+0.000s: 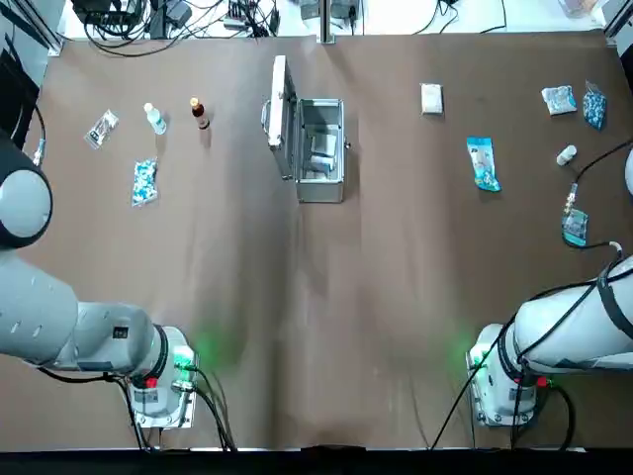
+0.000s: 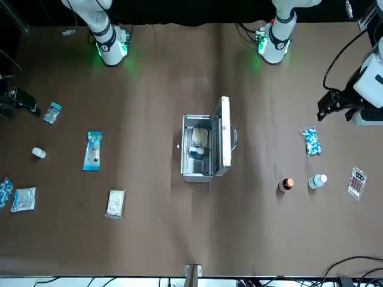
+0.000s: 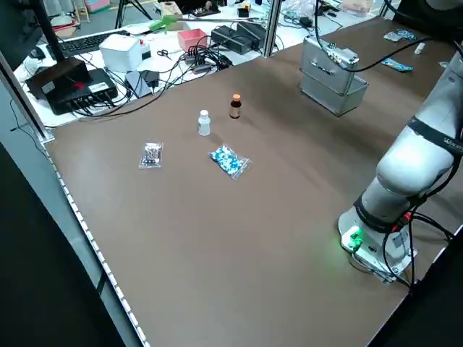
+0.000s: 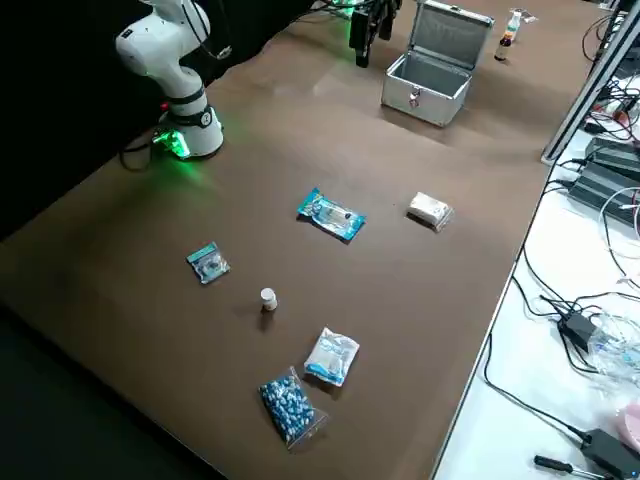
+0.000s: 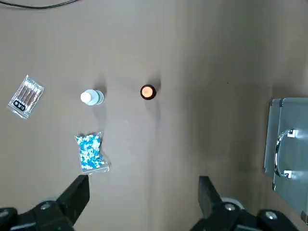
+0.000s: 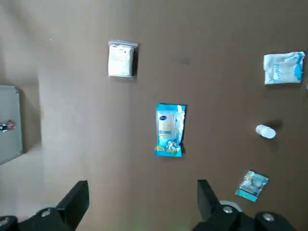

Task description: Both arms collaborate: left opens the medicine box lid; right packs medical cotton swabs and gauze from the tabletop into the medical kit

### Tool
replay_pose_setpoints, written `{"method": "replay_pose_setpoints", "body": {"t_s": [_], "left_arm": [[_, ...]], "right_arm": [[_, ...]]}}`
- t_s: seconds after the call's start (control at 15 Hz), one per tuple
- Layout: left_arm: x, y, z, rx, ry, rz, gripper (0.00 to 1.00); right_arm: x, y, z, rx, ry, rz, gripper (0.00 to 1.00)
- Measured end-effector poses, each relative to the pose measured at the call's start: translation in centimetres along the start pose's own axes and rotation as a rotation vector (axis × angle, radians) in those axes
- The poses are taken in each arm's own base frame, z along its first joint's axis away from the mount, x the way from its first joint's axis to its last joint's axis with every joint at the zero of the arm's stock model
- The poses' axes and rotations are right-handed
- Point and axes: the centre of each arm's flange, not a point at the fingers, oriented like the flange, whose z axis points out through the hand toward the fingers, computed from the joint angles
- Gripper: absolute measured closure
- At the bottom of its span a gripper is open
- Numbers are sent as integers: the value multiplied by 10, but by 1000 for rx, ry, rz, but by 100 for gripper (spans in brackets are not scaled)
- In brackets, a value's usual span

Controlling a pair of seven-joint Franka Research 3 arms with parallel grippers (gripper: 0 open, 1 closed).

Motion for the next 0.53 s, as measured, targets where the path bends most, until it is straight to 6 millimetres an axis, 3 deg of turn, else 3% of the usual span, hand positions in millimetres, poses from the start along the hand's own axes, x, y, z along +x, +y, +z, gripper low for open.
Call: {"method": "replay_pose_setpoints", "body": {"t_s": [0.53], "left_arm": [[1, 0, 2, 0, 0, 0, 0]], "right_arm": [[-2, -8, -5, -15, 7, -17, 1]]}}
